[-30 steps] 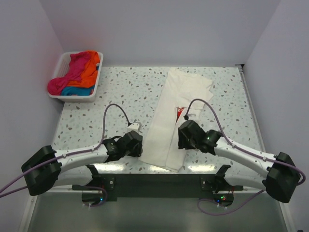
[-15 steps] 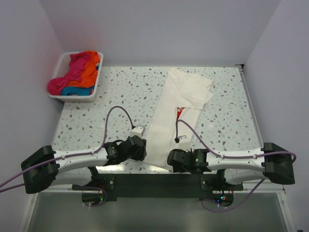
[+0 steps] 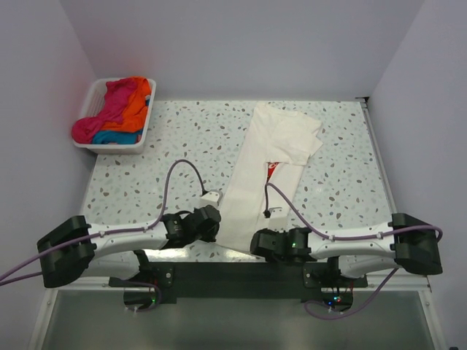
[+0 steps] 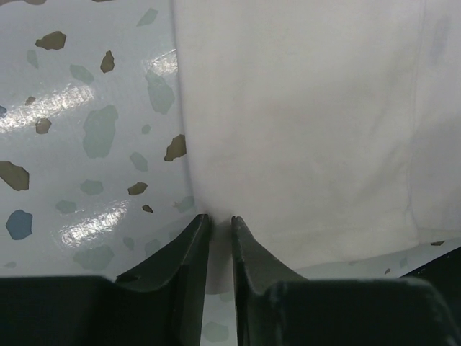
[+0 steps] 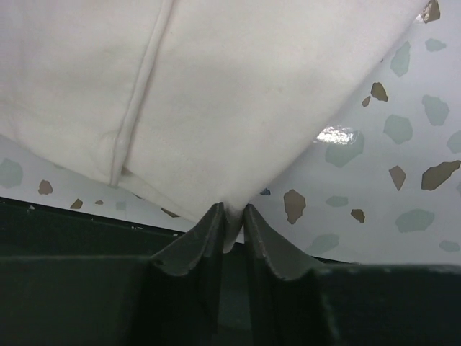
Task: Fold and stack the t-shirts
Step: Fold the tshirt
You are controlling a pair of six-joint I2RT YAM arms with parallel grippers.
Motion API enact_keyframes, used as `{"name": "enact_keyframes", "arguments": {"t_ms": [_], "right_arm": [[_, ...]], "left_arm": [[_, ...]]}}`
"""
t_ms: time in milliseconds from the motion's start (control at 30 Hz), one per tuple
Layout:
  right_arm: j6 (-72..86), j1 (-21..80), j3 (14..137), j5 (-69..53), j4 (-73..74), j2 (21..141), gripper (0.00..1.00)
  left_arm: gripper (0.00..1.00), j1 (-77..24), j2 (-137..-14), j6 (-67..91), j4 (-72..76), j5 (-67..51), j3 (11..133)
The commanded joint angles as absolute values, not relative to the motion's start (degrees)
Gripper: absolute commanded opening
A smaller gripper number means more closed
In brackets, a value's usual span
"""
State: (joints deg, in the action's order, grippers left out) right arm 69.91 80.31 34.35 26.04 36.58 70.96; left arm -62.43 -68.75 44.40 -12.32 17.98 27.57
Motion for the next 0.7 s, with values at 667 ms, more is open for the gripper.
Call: {"name": "enact_keyframes", "arguments": {"t_ms": [667], "right_arm": [[78.93,80.86,18.37,23.2,34.03,46.94,0.0]], "left_arm": [[0.0,-61.26,-61.26,52.55,-13.01,18.81,23.3]]}}
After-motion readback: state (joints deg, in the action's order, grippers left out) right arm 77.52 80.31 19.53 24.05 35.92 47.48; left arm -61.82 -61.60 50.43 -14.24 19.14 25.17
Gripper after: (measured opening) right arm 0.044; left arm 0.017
